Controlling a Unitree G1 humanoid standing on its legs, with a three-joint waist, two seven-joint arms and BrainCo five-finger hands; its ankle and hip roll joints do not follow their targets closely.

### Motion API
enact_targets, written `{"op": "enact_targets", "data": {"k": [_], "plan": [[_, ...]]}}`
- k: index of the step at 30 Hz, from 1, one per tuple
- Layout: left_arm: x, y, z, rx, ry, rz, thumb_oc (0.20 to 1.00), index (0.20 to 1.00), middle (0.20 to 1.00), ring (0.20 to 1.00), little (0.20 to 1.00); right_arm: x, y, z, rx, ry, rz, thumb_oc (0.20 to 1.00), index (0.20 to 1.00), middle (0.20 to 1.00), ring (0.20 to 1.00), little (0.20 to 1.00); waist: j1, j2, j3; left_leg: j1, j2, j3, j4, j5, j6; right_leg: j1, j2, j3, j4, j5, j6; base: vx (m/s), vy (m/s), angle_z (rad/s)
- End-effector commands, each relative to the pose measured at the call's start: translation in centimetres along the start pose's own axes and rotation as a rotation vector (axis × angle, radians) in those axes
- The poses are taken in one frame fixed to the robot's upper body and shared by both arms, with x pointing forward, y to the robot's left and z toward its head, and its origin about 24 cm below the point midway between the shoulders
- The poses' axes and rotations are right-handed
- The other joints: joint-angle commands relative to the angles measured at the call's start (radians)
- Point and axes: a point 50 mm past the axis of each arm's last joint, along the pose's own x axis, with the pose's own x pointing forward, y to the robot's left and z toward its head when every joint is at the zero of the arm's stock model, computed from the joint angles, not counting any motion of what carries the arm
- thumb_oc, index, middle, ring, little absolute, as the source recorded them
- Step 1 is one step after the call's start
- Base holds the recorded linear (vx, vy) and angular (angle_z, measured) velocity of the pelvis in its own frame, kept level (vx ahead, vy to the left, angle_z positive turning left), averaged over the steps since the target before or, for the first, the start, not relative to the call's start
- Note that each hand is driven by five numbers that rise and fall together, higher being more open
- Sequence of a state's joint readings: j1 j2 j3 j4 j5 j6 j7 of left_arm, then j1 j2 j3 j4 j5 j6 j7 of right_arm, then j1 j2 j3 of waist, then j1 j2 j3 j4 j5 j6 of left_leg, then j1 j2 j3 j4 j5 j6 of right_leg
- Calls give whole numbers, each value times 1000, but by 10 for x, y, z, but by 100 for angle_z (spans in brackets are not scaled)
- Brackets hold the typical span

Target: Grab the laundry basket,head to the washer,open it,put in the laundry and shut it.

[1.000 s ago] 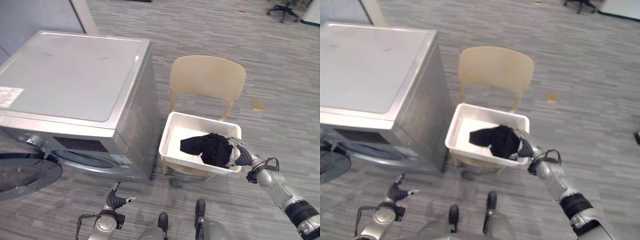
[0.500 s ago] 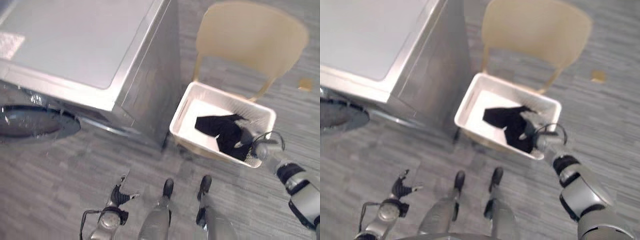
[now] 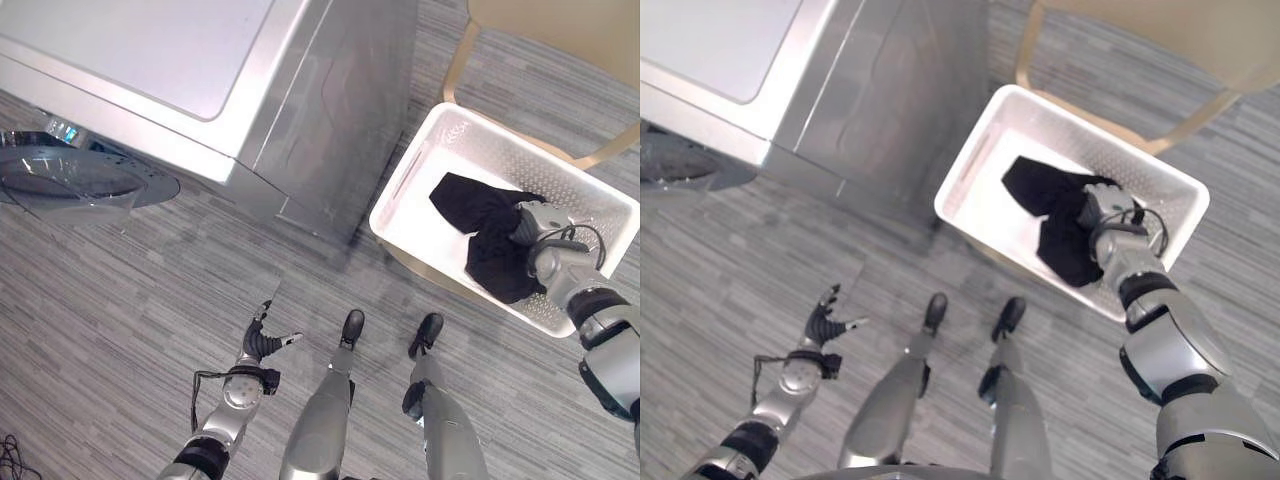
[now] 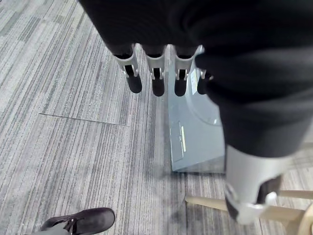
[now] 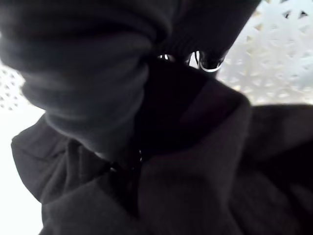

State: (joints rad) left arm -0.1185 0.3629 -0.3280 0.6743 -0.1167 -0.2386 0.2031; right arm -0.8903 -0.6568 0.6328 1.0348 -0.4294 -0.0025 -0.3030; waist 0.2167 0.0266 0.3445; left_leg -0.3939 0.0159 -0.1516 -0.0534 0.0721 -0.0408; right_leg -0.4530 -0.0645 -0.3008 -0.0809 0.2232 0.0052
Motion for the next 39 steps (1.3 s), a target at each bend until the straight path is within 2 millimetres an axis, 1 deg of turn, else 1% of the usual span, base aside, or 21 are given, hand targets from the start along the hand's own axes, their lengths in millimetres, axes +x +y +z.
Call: {"op": "enact_targets", "data": {"k": [1,3,7,8,9,14,17,19,20,21,22,25,28,29,30,31,32,33,36,37,39], "plan": [[-4,7,-3,-14,-2,36,1000,1000,1000,1000,1000,-1,-13,1,52,-36,-79,200,200,200,200,200,-3,-42,-40,13,-68,26,-34,52,-13,91,-26,62,31,-135,113,37,5,2],[-7,7,-5,-14,3,39,1000,1000,1000,1000,1000,-9,-16,15,172,-115,-143,200,200,200,200,200,-24,-54,-54,53,-67,34,-34,38,-9,135,-28,67,24,-136,116,50,24,7],[-15,10,-15,-6,44,47,1000,1000,1000,1000,1000,-31,-11,30,407,-198,-186,200,200,200,200,200,-51,-71,-80,130,-60,52,-34,1,0,207,-25,80,13,-145,119,72,23,-2],[-15,10,-15,-5,44,46,1000,1000,1000,1000,1000,-31,-11,30,408,-197,-186,200,200,200,200,200,-51,-72,-82,127,-62,52,-34,5,1,205,-26,79,12,-142,120,107,35,-12],[-20,13,-21,1,66,49,1000,1000,1000,1000,1000,-45,-6,34,554,-222,-190,200,200,200,200,200,-70,-81,-101,164,-60,62,-34,-12,9,236,-23,91,7,-144,122,95,48,-21],[-35,23,-39,1,146,71,1000,1000,1000,1000,1000,-83,-4,49,906,-322,-177,200,200,200,200,200,-102,-100,-153,269,-54,110,-31,-59,34,309,-16,135,8,-153,127,84,72,-38],[-38,25,-42,-3,163,82,1000,1000,1000,1000,1000,-93,-8,57,1005,-382,-167,200,200,200,200,200,-110,-101,-159,299,-49,135,-24,-70,45,315,-13,155,40,-160,131,-70,47,-46],[-34,29,-38,4,147,99,1000,1000,1000,1000,1000,-104,-13,72,1133,-463,-148,200,200,200,200,200,-123,-86,-148,316,-26,146,-16,-55,51,300,-5,180,188,-202,143,-188,-7,-43],[-34,29,-38,4,147,99,1000,1000,1000,1000,1000,-104,-13,72,1133,-463,-148,200,200,200,200,200,-122,-87,-147,318,-27,147,-16,-56,51,297,-6,181,196,-206,144,-230,-11,-18],[-30,30,-33,1,128,111,1000,1000,1000,1000,1000,-114,-13,73,1205,-493,-130,200,200,200,200,200,-133,-74,-148,304,-19,136,-3,-36,54,310,11,223,317,-242,144,-345,-145,38],[-29,33,-26,-3,95,127,1000,1000,1000,1000,1000,-128,-10,66,1221,-497,-120,200,200,200,200,200,-133,-75,-188,271,-22,92,19,-12,48,370,39,307,418,-259,136,-430,-226,63],[-29,34,-14,-14,35,134,1000,1000,1000,1000,1000,-130,-5,71,1250,-503,-76,200,200,200,200,200,-103,-88,-202,201,-29,60,27,45,10,477,77,347,273,-369,84,-274,-213,91],[-31,32,13,-60,-99,108,1000,1000,1000,1000,1000,-131,-6,74,1271,-528,-47,200,200,200,200,200,-73,-73,-196,100,-33,45,5,124,-40,489,109,332,147,-399,46,-308,-181,65],[-31,32,13,-60,-99,109,1000,1000,1000,1000,1000,-131,-6,74,1271,-528,-47,200,200,200,200,200,-74,-73,-197,99,-33,44,5,125,-40,489,109,331,147,-399,46,-368,-90,80],[-30,31,33,-33,-198,74,1000,1000,1000,1000,1000,-128,-9,74,1262,-541,-38,200,200,200,200,200,-80,-65,-167,61,-40,83,18,124,-54,465,100,295,139,-379,45,-400,-2,93],[-29,30,47,-7,-262,46,1000,1000,1000,1000,1000,-126,-11,75,1260,-552,-23,200,200,200,200,200,-92,-62,-164,57,-34,128,47,99,-39,442,88,265,131,-357,52,-401,-2,101],[-29,30,47,-7,-262,46,1000,1000,1000,1000,1000,-126,-11,75,1260,-552,-23,200,200,200,200,200,-92,-61,-164,56,-33,128,47,99,-39,442,89,265,131,-356,52,-372,16,115],[-28,27,67,71,-360,-5,1000,1000,1000,1000,1000,-123,-14,82,1266,-588,9,200,200,200,200,200,-116,-79,-166,89,-20,185,123,19,-12,421,50,209,110,-324,64,-301,-3,102],[-26,21,96,181,-492,-86,1000,1000,1000,1000,1000,-122,-19,92,1274,-653,67,200,200,200,200,200,-164,-99,-193,192,3,231,171,-90,-10,402,16,146,84,-283,66,-196,13,113],[-26,17,104,207,-527,-115,1000,1000,1000,1000,1000,-121,-17,96,1289,-662,97,200,200,200,200,200,-178,-99,-203,236,15,237,162,-107,-14,403,14,133,74,-276,67,-69,79,88],[-24,9,120,279,-598,-147,1000,1000,1000,1000,1000,-119,-19,109,1293,-707,139,200,200,200,200,200,-197,-90,-225,282,18,233,108,-88,-16,411,20,113,57,-263,72,1,100,80]]}}
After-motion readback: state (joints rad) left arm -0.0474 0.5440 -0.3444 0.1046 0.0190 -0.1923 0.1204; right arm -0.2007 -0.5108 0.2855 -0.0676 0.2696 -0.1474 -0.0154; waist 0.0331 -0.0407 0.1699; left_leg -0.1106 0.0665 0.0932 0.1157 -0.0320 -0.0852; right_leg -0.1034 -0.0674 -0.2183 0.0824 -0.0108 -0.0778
